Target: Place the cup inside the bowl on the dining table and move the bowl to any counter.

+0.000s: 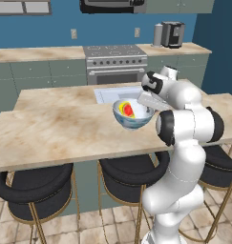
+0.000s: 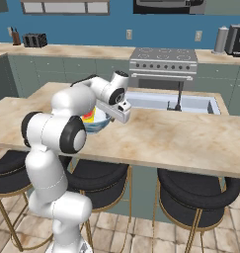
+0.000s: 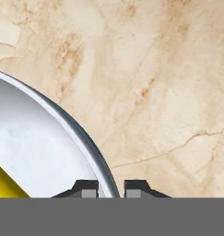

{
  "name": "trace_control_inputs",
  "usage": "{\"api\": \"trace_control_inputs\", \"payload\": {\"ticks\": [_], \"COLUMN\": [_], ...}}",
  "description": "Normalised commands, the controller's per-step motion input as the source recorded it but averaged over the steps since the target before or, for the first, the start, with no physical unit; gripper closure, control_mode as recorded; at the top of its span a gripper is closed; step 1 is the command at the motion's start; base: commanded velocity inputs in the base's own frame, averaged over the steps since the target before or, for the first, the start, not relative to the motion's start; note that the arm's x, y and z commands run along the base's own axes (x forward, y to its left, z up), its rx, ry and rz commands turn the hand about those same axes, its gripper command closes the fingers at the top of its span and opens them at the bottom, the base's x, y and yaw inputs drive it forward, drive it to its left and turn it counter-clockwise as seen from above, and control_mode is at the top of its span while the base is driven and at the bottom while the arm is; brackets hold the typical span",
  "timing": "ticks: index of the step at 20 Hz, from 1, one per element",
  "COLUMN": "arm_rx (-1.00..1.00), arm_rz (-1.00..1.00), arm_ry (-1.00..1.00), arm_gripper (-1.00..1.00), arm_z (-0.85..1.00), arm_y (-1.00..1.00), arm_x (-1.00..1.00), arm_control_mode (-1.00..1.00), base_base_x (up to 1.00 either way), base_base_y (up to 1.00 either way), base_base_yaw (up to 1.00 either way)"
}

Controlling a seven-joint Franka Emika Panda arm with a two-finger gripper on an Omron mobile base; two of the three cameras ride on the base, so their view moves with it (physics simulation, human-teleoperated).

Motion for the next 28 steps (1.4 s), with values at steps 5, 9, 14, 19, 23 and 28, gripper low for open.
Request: {"api": "trace_control_inputs", "payload": {"ticks": [5,9,14,19,23,28], "arm_rx": [0.00,0.00,0.00,0.00,0.00,0.00], "arm_rz": [0.00,0.00,0.00,0.00,0.00,0.00], "arm_ry": [0.00,0.00,0.00,0.00,0.00,0.00], "arm_gripper": [1.00,1.00,1.00,1.00,1.00,1.00], "arm_z": [0.00,0.00,0.07,0.21,0.23,0.16], "arm_y": [0.00,0.00,0.00,0.00,0.00,0.00], "arm_x": [0.00,0.00,0.00,0.00,-0.03,-0.09], "arm_control_mode": [-1.00,-1.00,-1.00,-1.00,-1.00,-1.00], "base_base_x": [0.00,0.00,0.00,0.00,0.00,0.00], "base_base_y": [0.00,0.00,0.00,0.00,0.00,0.00], "base_base_yaw": [0.00,0.00,0.00,0.00,0.00,0.00]}}
